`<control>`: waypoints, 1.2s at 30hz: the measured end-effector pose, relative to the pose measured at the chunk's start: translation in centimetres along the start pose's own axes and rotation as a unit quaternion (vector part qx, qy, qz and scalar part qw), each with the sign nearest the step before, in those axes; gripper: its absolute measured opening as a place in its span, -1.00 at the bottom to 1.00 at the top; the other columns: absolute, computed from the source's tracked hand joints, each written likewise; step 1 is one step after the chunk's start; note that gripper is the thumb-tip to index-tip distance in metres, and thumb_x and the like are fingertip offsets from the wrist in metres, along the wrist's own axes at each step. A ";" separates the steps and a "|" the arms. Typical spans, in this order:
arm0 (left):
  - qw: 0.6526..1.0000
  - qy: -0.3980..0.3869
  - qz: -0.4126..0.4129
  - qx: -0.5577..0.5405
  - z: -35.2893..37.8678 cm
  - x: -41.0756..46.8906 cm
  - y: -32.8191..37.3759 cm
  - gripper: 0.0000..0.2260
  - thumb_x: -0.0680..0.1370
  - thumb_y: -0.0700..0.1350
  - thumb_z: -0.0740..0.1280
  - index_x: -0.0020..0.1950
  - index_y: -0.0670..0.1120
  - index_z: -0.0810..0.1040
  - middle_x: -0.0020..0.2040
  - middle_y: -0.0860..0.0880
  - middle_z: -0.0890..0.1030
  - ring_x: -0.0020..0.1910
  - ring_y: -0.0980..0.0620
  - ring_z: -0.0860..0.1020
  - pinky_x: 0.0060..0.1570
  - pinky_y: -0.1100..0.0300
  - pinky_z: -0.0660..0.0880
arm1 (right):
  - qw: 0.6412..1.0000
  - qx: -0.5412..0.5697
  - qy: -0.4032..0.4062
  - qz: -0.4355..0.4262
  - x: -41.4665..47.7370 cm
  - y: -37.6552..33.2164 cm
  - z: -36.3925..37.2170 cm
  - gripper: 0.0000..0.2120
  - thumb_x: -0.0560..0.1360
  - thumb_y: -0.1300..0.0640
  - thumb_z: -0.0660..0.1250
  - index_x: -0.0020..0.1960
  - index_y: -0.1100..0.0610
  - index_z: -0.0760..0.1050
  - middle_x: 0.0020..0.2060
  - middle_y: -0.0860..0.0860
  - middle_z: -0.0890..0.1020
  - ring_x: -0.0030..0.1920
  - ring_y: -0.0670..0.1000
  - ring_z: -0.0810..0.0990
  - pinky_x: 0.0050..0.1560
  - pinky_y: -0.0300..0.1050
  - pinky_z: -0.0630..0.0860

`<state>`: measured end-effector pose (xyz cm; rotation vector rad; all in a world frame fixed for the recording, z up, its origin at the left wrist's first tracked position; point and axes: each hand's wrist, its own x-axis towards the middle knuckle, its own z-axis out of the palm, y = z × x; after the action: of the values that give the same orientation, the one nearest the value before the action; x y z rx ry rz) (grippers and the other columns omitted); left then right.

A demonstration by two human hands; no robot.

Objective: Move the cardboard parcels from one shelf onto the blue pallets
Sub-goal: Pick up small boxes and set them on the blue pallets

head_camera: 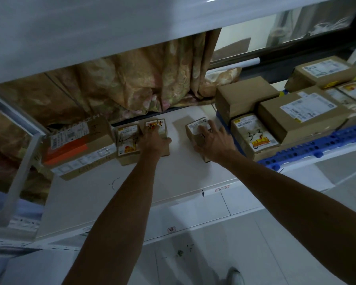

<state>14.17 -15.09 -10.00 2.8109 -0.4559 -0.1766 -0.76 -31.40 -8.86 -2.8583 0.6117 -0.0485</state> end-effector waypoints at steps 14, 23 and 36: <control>0.996 0.077 -0.007 -0.048 -5.8 -4.1 2.6 -0.39 0.50 0.17 0.37 0.53 0.06 0.36 0.54 -0.12 0.27 0.40 -0.28 0.39 0.30 -0.08 0.37 | 0.999 0.017 0.024 -0.024 -0.7 1.0 -5.8 -0.33 0.42 -0.28 0.34 0.41 -0.02 0.25 0.40 0.08 0.26 0.31 0.28 0.35 0.08 0.12 0.47; 0.989 0.143 -0.014 -0.018 -8.3 -9.8 4.3 -0.36 0.47 0.19 0.43 0.49 0.06 0.36 0.53 -0.15 0.24 0.34 -0.27 0.42 0.27 -0.05 0.37 | 0.999 0.025 0.006 -0.042 -2.7 2.0 -9.9 -0.33 0.47 -0.26 0.28 0.47 0.02 0.25 0.42 0.11 0.28 0.32 0.22 0.41 0.22 0.11 0.46; 0.987 0.162 0.015 -0.017 -13.6 -15.1 6.2 -0.41 0.43 0.33 0.34 0.41 0.12 0.46 0.42 -0.11 0.37 0.27 -0.27 0.46 0.17 -0.10 0.51 | 0.995 -0.054 0.070 -0.053 -8.4 0.5 -17.7 -0.35 0.59 -0.22 0.15 0.56 0.09 0.13 0.50 0.15 0.21 0.44 0.19 0.27 0.35 0.08 0.30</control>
<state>0.34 -12.22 5.91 2.7245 -0.4131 0.2733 -9.98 -32.03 8.45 -3.0091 0.5020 -0.2405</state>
